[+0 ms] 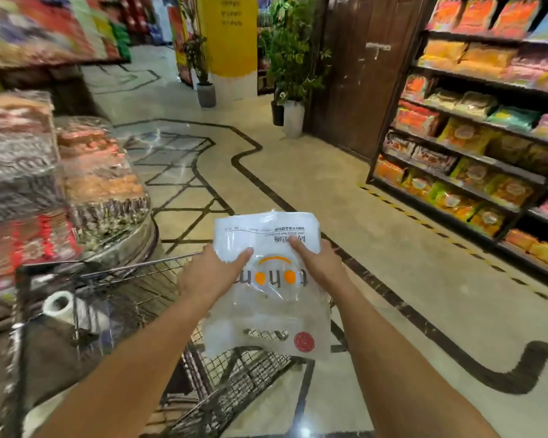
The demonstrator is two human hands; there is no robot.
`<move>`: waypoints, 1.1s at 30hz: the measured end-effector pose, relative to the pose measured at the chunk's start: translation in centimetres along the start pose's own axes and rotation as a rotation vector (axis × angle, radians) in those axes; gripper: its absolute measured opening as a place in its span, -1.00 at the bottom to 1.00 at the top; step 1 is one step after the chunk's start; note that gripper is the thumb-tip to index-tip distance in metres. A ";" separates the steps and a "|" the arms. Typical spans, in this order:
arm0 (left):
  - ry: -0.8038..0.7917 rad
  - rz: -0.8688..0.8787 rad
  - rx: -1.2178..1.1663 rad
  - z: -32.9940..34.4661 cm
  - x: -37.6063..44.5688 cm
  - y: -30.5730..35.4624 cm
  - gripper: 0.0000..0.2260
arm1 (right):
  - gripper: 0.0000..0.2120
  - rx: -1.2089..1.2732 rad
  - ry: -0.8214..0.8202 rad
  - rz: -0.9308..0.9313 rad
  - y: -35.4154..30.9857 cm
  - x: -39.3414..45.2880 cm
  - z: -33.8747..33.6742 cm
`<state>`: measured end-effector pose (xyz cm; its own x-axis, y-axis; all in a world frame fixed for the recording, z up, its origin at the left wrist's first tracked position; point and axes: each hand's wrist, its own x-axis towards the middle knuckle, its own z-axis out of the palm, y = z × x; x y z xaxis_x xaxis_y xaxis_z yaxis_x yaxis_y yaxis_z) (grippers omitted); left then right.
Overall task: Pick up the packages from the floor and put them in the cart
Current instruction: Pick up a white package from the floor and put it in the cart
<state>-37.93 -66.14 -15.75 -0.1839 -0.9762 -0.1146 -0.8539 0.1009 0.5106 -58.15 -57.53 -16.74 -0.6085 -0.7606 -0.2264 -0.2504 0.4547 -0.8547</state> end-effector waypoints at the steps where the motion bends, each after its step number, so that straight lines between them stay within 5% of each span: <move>1: 0.005 -0.031 0.007 0.1 0.9 -0.8 -0.15 | 0.09 0.001 -0.025 -0.009 -0.3 1.2 1.1; 10: 0.009 -0.344 -0.017 1.3 10.2 -10.7 -0.19 | -0.26 -0.032 -0.316 -0.020 -2.2 11.1 15.2; 14: -0.048 -0.493 -0.035 3.5 13.3 -14.8 -0.13 | -0.57 -0.086 -0.427 -0.035 -1.2 14.2 20.9; 19: -0.087 -0.635 -0.169 9.0 15.0 -18.9 -0.13 | -0.37 -0.083 -0.514 -0.019 2.8 17.6 26.2; 24: -0.152 -0.795 -0.231 15.4 16.9 -21.1 -0.09 | 0.08 -0.169 -0.537 0.083 8.6 20.7 29.5; 33: -0.127 -1.017 -0.517 25.7 20.4 -25.4 -0.20 | -0.24 -0.144 -0.634 0.252 18.8 27.3 35.4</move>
<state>-32.49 -83.65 -52.91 0.4039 -0.5312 -0.7448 -0.3381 -0.8432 0.4180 -52.75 -86.15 -55.52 -0.1154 -0.7275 -0.6763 -0.2831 0.6767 -0.6797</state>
